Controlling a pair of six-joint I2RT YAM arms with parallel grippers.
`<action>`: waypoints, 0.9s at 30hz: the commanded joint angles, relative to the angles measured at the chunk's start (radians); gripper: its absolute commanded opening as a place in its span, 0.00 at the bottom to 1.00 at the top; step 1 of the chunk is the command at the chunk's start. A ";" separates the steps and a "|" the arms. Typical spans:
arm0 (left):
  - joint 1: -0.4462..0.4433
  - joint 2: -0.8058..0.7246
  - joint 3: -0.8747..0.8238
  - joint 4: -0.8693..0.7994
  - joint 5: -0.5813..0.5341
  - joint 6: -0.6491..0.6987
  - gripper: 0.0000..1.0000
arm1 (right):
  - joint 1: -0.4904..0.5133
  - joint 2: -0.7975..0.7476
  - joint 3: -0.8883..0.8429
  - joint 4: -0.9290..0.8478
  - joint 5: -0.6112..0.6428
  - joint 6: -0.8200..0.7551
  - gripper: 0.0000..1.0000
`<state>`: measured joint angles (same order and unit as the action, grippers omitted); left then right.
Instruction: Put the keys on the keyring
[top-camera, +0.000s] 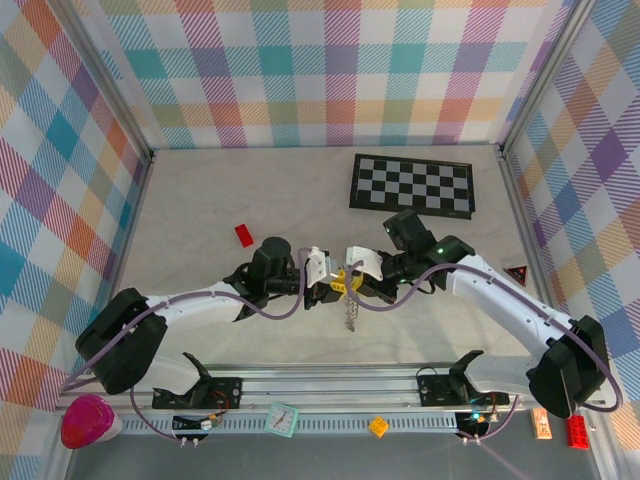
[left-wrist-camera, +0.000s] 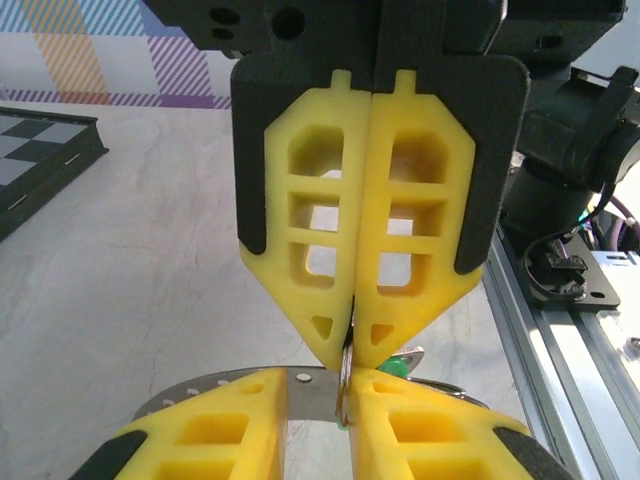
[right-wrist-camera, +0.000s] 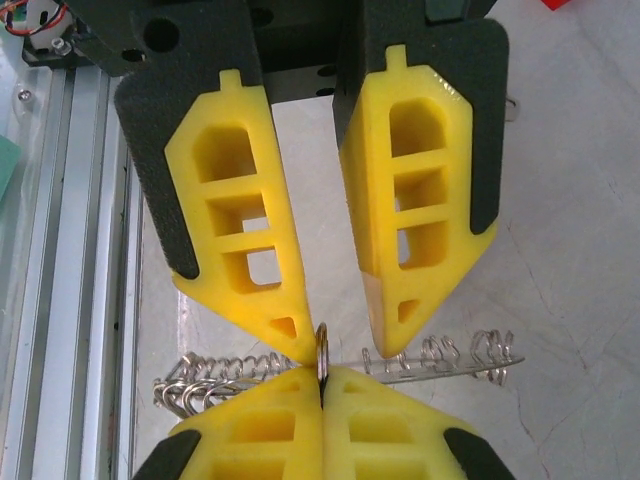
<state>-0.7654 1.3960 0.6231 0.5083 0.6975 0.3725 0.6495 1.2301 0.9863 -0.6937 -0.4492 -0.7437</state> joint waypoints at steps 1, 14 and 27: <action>-0.006 -0.018 0.032 -0.064 0.002 0.056 0.17 | 0.026 0.006 0.051 -0.001 -0.078 -0.034 0.00; -0.017 0.023 -0.030 0.161 0.072 -0.084 0.00 | -0.058 -0.133 -0.150 0.216 -0.115 0.138 0.29; -0.017 0.064 -0.069 0.322 0.087 -0.162 0.00 | -0.090 -0.198 -0.287 0.358 -0.154 0.257 0.28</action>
<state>-0.7712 1.4578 0.5640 0.7341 0.7437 0.2268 0.5613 1.0451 0.7105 -0.3794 -0.5556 -0.5041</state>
